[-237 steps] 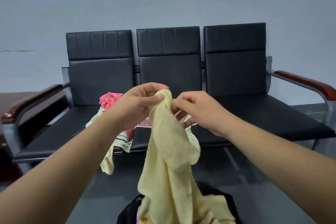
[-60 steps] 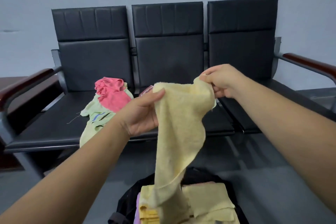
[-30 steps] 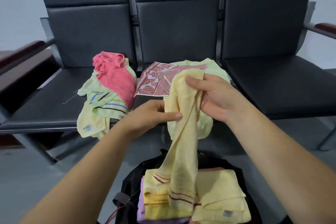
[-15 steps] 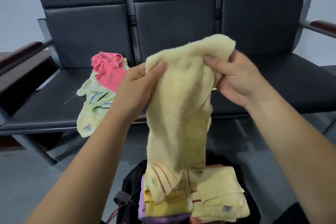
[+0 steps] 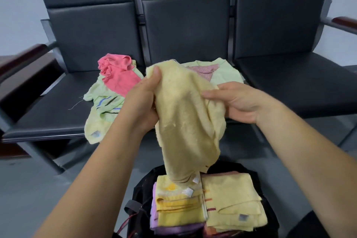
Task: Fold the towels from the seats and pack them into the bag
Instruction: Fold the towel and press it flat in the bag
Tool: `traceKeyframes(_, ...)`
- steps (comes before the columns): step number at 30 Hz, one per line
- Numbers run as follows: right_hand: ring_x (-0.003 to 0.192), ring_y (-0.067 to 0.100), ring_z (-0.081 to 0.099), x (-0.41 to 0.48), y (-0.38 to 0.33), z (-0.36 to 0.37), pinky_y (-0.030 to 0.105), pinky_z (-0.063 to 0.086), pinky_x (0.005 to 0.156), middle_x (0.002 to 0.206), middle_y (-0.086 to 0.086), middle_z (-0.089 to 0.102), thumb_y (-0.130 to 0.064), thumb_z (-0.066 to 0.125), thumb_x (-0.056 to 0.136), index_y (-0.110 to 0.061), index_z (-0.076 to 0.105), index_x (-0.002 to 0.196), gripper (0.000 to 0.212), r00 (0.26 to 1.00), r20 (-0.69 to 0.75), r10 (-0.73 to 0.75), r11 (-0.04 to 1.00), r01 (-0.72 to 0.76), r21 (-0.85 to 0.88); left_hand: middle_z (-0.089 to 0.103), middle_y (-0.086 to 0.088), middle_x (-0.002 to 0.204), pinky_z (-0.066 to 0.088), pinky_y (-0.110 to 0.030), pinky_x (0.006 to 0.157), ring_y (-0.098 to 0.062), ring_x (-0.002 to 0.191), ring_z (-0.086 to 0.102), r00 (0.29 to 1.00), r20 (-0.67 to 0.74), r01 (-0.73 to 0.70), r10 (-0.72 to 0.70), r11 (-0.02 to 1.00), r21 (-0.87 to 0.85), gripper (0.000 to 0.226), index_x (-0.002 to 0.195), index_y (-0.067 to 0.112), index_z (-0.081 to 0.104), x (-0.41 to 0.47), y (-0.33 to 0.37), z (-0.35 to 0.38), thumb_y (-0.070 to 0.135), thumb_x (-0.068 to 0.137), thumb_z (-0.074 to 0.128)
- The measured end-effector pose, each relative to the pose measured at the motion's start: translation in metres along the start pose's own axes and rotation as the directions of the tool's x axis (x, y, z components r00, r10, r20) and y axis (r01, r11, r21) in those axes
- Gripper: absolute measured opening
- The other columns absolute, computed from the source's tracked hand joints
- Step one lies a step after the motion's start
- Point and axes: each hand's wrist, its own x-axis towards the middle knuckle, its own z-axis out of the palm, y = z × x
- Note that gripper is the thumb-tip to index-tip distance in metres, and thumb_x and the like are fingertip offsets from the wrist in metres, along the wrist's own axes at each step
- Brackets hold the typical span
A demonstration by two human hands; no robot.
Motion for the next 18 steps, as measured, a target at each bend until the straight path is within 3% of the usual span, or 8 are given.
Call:
traceKeyframes(3,0.116,0.035,0.067,0.005,0.003,0.003,0.045,0.056,0.098,0.121,0.024,0.07,-0.008,0.072,0.083,0.003,0.07,0.111,0.03,0.995,-0.083,-0.055,0.996,0.061,0.072,0.076,-0.006,0.101,0.061,-0.032,0.079,-0.018,0.092,0.074,0.996,0.088,0.015,-0.016,1.0,0.015,0.026,0.121,0.005,0.064,0.002,-0.002,-0.007,0.017,0.101,0.052)
traceKeyframes(6,0.118,0.041,0.064,0.008,-0.001,-0.005,0.049,0.054,0.101,0.125,0.03,0.065,0.0,0.07,0.085,0.009,0.063,0.12,0.037,0.968,-0.211,-0.134,0.975,0.167,0.147,0.076,-0.008,0.098,0.06,-0.03,0.084,-0.019,0.092,0.074,0.983,0.183,-0.056,0.027,0.986,0.16,0.024,0.114,0.001,0.064,0.008,-0.004,-0.02,-0.001,0.094,0.052)
traceKeyframes(8,0.107,0.038,0.07,0.008,-0.001,-0.007,0.047,0.057,0.095,0.113,0.029,0.069,0.006,0.064,0.087,0.012,0.062,0.119,0.033,0.948,-0.271,-0.168,0.979,0.193,0.066,0.077,-0.005,0.087,0.061,-0.028,0.077,-0.015,0.082,0.074,0.984,0.173,-0.082,0.044,0.972,0.218,0.019,0.106,0.002,0.066,0.009,-0.002,-0.026,0.0,0.098,0.049)
traceKeyframes(11,0.077,0.026,0.069,0.006,0.0,-0.005,0.039,0.055,0.072,0.084,0.016,0.068,0.002,0.06,0.086,0.008,0.065,0.096,0.013,0.909,-0.324,-0.262,0.955,0.197,-0.22,0.076,-0.002,0.084,0.061,-0.028,0.067,-0.013,0.075,0.072,0.984,0.174,-0.103,0.042,0.928,0.359,0.023,0.107,0.008,0.068,0.008,-0.003,-0.029,0.014,0.104,0.046)
traceKeyframes(13,0.084,0.028,0.069,0.006,0.0,-0.005,0.041,0.054,0.075,0.091,0.019,0.07,-0.003,0.06,0.088,0.007,0.066,0.102,0.018,0.901,-0.332,-0.28,0.942,0.191,-0.275,0.074,-0.003,0.085,0.058,-0.032,0.064,-0.018,0.075,0.069,0.985,0.167,-0.12,0.047,0.881,0.457,0.023,0.109,0.014,0.069,0.007,-0.006,-0.03,0.024,0.104,0.049)
traceKeyframes(15,0.097,0.029,0.07,0.004,-0.001,-0.004,0.042,0.058,0.084,0.106,0.018,0.073,-0.002,0.056,0.094,0.0,0.068,0.116,0.025,0.935,-0.289,-0.204,0.978,0.181,-0.104,0.072,-0.008,0.093,0.056,-0.037,0.069,-0.026,0.084,0.066,0.988,0.152,-0.086,0.022,0.899,0.429,0.024,0.11,0.017,0.07,0.007,-0.008,-0.027,0.029,0.103,0.05)
traceKeyframes(18,0.112,0.026,0.069,-0.002,-0.006,-0.006,0.04,0.058,0.095,0.126,0.014,0.069,-0.011,0.059,0.097,-0.001,0.062,0.133,0.037,0.984,-0.15,-0.093,0.959,0.129,0.252,0.076,-0.003,0.095,0.061,-0.034,0.066,-0.018,0.084,0.072,0.991,0.129,0.001,-0.032,0.971,0.239,0.023,0.112,0.018,0.068,0.005,-0.007,-0.02,0.026,0.104,0.048)
